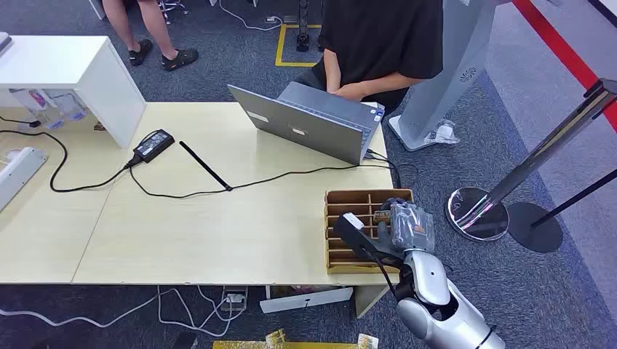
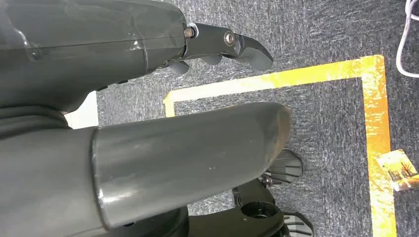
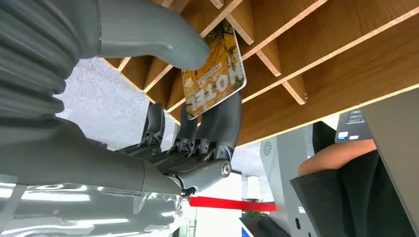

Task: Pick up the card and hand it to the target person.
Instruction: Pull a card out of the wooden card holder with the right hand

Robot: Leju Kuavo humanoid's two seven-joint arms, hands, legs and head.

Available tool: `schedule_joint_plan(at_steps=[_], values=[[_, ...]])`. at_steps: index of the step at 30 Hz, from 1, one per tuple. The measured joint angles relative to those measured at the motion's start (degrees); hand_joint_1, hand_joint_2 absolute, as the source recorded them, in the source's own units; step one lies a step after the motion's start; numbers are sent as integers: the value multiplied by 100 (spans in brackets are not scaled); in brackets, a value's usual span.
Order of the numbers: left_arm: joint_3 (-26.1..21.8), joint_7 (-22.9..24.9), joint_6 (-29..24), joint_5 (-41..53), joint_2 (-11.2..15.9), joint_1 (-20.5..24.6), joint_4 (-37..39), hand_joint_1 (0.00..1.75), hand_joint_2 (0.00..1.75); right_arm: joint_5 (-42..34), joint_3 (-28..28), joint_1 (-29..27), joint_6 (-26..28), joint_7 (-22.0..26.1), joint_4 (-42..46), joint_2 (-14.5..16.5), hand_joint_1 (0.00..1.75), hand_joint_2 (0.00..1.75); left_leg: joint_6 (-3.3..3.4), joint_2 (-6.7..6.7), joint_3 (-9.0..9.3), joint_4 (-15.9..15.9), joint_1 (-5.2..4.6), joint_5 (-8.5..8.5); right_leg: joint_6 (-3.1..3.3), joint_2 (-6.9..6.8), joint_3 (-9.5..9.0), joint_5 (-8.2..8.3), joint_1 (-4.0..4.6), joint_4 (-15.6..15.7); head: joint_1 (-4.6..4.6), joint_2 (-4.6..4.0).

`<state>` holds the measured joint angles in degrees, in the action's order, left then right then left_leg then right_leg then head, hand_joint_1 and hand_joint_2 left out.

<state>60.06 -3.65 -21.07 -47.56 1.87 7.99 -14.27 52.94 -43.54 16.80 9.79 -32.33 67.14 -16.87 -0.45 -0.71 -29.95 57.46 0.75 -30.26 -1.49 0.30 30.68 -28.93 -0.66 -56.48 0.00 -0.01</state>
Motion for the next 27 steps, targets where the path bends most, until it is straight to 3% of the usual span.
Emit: schedule_joint_plan(at_steps=[4, 13, 20, 27], values=[[0, -1, 0, 0, -1, 0, 0, 0, 0, -3, 0, 1, -12, 1, -5, 1, 132, 175, 0, 0, 0, 0, 0, 0, 0, 0, 0, 0, 0, 0, 1, 0], [2, -2, 1, 3, -1, 0, 0, 0, 0, -64, 0, 21, -4, 25, -13, 33, 131, 175, 0, 0, 1, 0, 0, 0, 0, 0, 0, 0, 0, 0, 1, 0], [2, -3, 0, 9, -1, 0, 0, 0, 0, -72, 0, 26, 25, 83, -15, 44, 148, 175, 0, 0, 1, 0, 0, 0, 0, 0, -1, 0, 0, 0, 0, 0], [2, -15, -1, 7, -1, -1, 0, 0, 0, -22, 0, 36, 21, 51, 21, 44, 151, 175, 0, 0, 0, 0, 0, 0, 0, 0, -1, 0, 0, 0, 1, 0]])
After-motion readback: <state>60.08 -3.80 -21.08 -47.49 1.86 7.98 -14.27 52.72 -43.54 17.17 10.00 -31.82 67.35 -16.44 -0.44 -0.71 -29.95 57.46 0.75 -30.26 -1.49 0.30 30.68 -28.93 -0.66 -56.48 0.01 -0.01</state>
